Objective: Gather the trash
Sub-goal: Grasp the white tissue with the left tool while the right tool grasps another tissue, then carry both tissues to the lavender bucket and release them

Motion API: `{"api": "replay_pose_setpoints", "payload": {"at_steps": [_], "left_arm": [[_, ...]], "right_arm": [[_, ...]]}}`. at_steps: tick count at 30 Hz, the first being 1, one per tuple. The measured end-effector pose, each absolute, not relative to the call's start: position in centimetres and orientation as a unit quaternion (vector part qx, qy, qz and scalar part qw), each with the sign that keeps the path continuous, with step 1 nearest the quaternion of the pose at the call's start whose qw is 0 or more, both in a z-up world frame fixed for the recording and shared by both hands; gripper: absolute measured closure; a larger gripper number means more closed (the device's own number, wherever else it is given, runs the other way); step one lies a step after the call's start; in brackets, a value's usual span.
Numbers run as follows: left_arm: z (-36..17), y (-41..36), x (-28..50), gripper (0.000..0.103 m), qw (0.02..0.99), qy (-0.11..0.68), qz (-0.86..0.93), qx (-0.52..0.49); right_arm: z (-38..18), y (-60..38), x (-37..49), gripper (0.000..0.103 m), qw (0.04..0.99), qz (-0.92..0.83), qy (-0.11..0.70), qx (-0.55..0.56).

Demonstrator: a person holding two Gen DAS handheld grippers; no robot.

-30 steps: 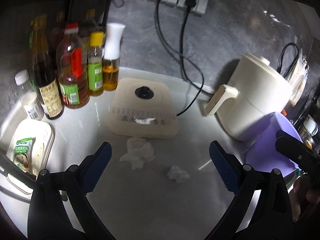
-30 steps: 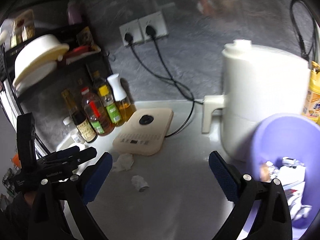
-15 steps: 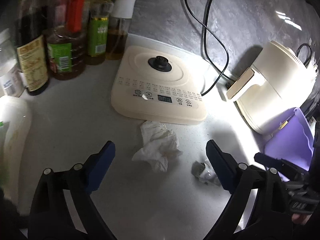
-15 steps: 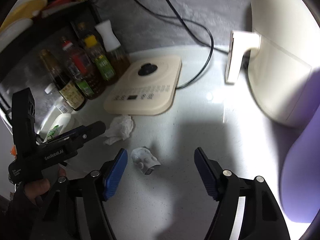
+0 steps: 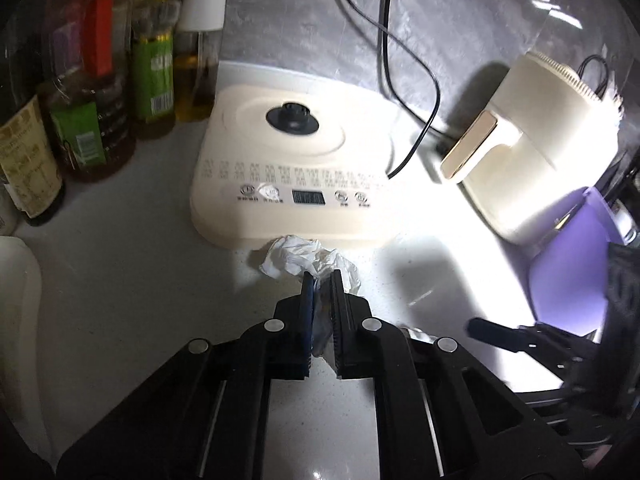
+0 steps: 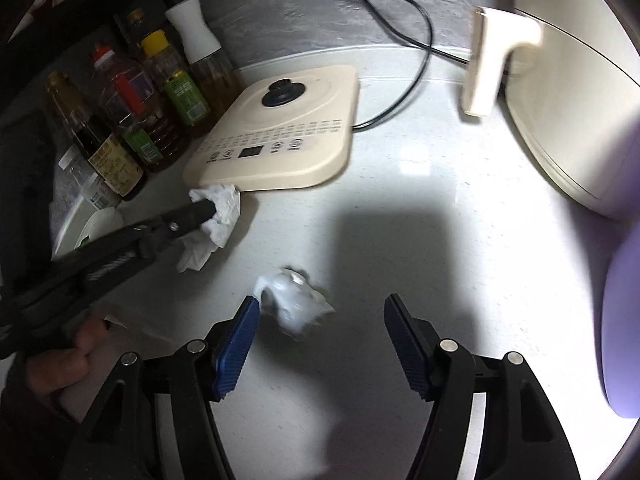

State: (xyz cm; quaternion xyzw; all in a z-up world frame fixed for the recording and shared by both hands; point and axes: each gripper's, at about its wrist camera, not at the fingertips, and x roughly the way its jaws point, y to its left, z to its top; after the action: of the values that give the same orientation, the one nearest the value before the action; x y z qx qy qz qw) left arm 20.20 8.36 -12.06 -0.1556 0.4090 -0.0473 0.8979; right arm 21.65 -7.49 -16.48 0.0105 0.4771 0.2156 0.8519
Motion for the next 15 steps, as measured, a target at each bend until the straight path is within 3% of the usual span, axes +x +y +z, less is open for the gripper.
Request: {"api": "replay_pose_setpoints", "payload": {"at_steps": [3, 4, 5, 15], "left_arm": [[-11.2, 8.9, 19.6, 0.094, 0.900, 0.403, -0.051, -0.157], [-10.9, 8.9, 19.4, 0.094, 0.903, 0.398, -0.051, -0.154], [-10.6, 9.0, 19.2, 0.094, 0.905, 0.395, -0.052, -0.152], [-8.4, 8.7, 18.2, 0.094, 0.913, 0.368, -0.042, -0.169]], "right_arm": [[-17.2, -6.2, 21.7, 0.043, 0.848, 0.221, 0.483, -0.004], [-17.6, -5.7, 21.9, 0.065, 0.844, 0.221, 0.489, -0.011], [-17.6, -5.4, 21.8, 0.077, 0.845, 0.217, 0.488, -0.022], [-14.1, -6.0, 20.4, 0.079, 0.865, 0.234, 0.442, -0.037]]}}
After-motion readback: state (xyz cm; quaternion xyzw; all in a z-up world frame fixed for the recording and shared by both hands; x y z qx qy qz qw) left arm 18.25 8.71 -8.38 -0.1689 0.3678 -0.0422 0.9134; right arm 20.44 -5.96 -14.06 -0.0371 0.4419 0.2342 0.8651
